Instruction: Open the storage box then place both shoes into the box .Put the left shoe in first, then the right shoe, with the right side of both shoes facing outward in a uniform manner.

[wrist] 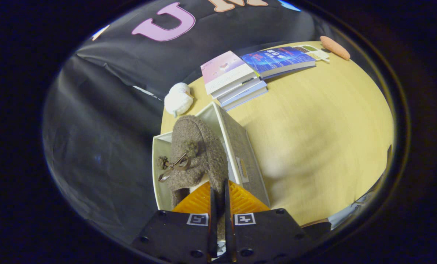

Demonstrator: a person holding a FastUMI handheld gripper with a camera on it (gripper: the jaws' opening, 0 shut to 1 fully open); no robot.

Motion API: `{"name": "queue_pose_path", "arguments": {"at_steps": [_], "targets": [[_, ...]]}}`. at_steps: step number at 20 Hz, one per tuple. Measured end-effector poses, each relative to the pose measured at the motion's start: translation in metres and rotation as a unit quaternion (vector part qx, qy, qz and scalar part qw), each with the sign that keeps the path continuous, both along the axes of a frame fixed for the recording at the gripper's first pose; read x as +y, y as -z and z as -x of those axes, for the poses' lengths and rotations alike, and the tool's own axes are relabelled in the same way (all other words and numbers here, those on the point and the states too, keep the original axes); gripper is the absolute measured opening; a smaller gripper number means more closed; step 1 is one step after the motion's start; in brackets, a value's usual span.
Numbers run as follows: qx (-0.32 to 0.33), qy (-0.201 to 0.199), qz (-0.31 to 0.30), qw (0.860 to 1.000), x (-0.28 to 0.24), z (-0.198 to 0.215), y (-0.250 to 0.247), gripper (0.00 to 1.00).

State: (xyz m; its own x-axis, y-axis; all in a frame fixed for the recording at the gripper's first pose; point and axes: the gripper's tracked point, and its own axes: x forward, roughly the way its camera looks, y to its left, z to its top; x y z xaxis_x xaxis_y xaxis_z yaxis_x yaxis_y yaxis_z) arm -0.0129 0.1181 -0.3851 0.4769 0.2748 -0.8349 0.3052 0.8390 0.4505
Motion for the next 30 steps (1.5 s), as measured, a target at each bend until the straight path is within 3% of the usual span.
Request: {"name": "queue_pose_path", "arguments": {"at_steps": [17,19,23,30], "targets": [[0.003,0.010,-0.008,1.000,-0.001,0.001,-0.004,0.12],[-0.002,0.013,-0.021,1.000,0.002,0.000,-0.010,0.27],[-0.014,0.027,-0.031,0.999,-0.004,-0.007,-0.018,0.27],[-0.102,0.028,0.006,0.994,-0.036,-0.041,-0.059,0.26]]}}
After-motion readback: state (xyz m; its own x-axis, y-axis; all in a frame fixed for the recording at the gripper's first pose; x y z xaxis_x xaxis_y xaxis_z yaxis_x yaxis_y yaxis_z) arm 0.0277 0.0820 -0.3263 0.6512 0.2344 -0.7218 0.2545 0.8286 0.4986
